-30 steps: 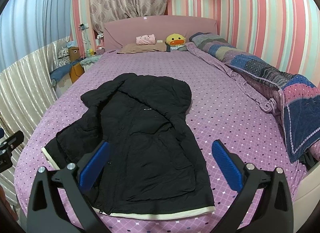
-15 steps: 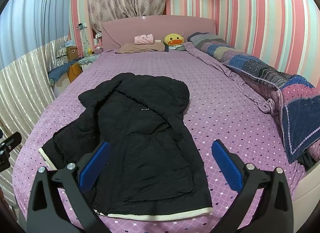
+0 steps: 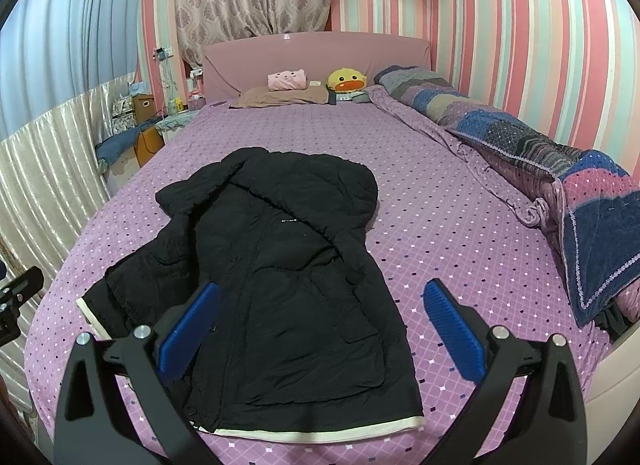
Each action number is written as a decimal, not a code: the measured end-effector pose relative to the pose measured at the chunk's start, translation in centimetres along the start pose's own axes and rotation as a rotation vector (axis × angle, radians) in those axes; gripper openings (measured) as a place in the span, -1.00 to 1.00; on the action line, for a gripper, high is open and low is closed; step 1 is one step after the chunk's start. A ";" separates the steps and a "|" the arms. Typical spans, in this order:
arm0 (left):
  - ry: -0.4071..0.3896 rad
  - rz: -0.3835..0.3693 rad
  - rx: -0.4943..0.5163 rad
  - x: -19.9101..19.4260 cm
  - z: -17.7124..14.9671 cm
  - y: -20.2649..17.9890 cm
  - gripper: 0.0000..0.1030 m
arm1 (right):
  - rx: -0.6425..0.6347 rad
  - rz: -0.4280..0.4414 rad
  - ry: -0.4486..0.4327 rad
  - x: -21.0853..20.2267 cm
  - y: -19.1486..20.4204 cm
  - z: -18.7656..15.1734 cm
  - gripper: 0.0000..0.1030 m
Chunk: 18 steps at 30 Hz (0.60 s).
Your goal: Fold large clothes
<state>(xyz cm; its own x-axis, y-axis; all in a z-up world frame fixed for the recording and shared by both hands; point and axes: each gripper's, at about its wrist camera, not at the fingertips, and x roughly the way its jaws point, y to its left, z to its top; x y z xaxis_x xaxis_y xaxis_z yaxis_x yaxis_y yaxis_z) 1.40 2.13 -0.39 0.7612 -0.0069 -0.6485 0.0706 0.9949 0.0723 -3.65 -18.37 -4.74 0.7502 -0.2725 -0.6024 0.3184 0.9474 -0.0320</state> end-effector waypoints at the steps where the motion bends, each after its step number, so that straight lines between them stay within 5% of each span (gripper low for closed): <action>1: 0.000 -0.002 0.000 0.0 0.0 0.0 0.94 | 0.000 -0.001 0.001 0.0 0.0 0.0 0.97; 18: 0.010 -0.024 -0.005 0.4 -0.3 0.0 0.94 | -0.003 -0.006 -0.005 -0.1 -0.1 0.1 0.97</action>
<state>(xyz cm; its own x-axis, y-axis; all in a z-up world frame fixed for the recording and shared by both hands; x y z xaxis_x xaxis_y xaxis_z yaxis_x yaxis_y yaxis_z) 1.57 2.16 -0.86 0.7531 -0.0297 -0.6572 0.0857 0.9949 0.0531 -3.67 -18.41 -4.64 0.7514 -0.2790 -0.5980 0.3212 0.9462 -0.0378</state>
